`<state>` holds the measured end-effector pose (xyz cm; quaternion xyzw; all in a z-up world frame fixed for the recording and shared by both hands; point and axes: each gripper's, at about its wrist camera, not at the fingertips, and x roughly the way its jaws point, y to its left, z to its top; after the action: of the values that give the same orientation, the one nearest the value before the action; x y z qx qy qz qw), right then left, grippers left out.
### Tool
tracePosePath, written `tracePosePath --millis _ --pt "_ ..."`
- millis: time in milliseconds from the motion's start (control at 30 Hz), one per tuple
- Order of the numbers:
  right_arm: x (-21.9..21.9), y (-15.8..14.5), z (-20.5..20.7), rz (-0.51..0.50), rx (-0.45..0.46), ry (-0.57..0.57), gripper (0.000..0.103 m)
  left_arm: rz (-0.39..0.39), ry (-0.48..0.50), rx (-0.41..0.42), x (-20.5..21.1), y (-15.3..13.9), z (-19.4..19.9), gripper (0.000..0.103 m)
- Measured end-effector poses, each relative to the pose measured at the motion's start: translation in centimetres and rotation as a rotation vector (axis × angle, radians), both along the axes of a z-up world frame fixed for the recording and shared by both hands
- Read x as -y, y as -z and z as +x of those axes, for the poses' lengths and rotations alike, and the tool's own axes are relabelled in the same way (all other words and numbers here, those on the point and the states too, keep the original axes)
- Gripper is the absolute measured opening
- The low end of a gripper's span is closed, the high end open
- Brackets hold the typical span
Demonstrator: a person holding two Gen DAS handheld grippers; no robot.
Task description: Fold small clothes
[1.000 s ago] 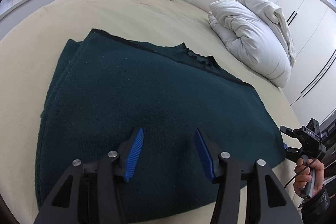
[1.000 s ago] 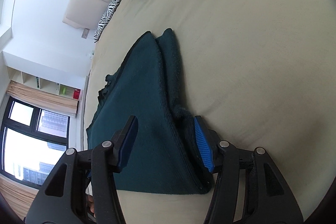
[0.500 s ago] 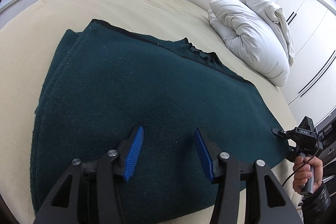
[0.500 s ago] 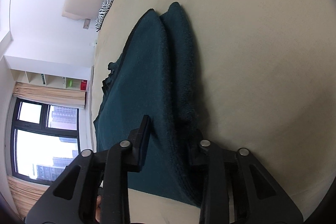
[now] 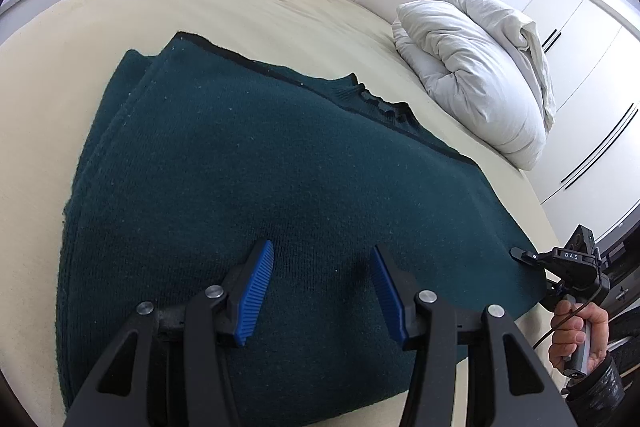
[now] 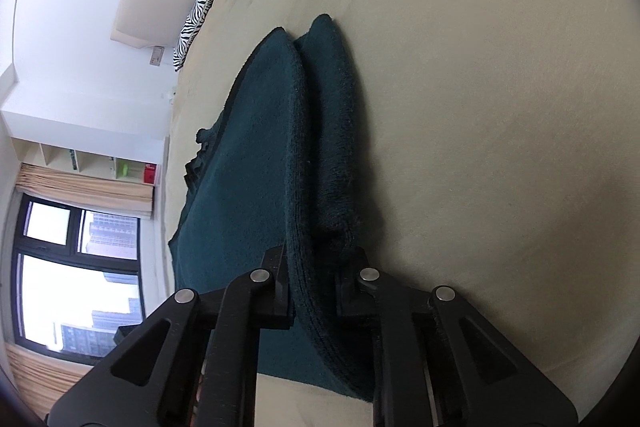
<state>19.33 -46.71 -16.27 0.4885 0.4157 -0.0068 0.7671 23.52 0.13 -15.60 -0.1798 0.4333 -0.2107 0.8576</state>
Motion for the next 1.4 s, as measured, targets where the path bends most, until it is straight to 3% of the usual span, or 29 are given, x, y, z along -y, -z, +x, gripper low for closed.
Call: tracePosePath --millis 233,367,400,500,567,633,733,833,967,1100,1367,1400 --pt "-1.0 -1.9 0.1 -0.116 -0.009 0.021 0.010 -0.038 0.001 -0.003 -0.5 0.2 0.1 0.052" --pt "-3.4 -5.3 1.2 -0.286 -0.017 0.004 0.010 -0.057 0.001 -0.025 -0.9 -0.4 0.3 0.052" --pt "-4.3 -6.4 1.7 -0.330 -0.017 -0.006 0.010 -0.065 -0.006 -0.032 -1.2 -0.5 0.3 0.046" --pt "-9.9 -10.6 4.2 -0.561 -0.003 -0.097 0.010 -0.129 -0.064 -0.021 -3.5 -1.3 -0.1 0.044" --pt "-16.3 -13.4 6.1 -0.719 0.056 -0.233 0.010 -0.211 -0.137 -0.008 -6.3 -1.8 -0.7 0.046" --pt "-24.0 -14.8 7.2 -0.871 0.125 -0.431 0.010 -0.304 -0.202 -0.016 -9.1 -1.6 -1.0 0.056" --pt "-33.9 -12.5 8.3 -1.060 0.146 -0.721 0.010 -0.356 -0.205 -0.037 -10.9 -1.5 -0.9 0.056" --pt "-38.1 -9.5 8.6 -1.112 0.127 -0.819 0.010 -0.390 -0.180 -0.041 -11.3 -1.8 -0.8 0.057" --pt "-40.5 -7.8 7.4 -1.231 0.146 -0.870 0.010 -0.427 -0.173 -0.061 -11.4 -1.8 0.3 0.062" --pt "-40.8 -7.8 6.6 -1.268 0.182 -0.872 0.010 -0.408 -0.111 -0.080 -9.5 -2.7 2.7 0.068" --pt "-41.7 -6.8 5.2 -1.354 0.232 -0.907 0.010 -0.289 -0.001 -0.214 -5.1 -1.8 8.3 0.067" --pt "-41.8 -6.8 5.1 -1.365 0.239 -0.911 0.010 -0.263 0.016 -0.223 -4.3 -1.7 8.7 0.060"
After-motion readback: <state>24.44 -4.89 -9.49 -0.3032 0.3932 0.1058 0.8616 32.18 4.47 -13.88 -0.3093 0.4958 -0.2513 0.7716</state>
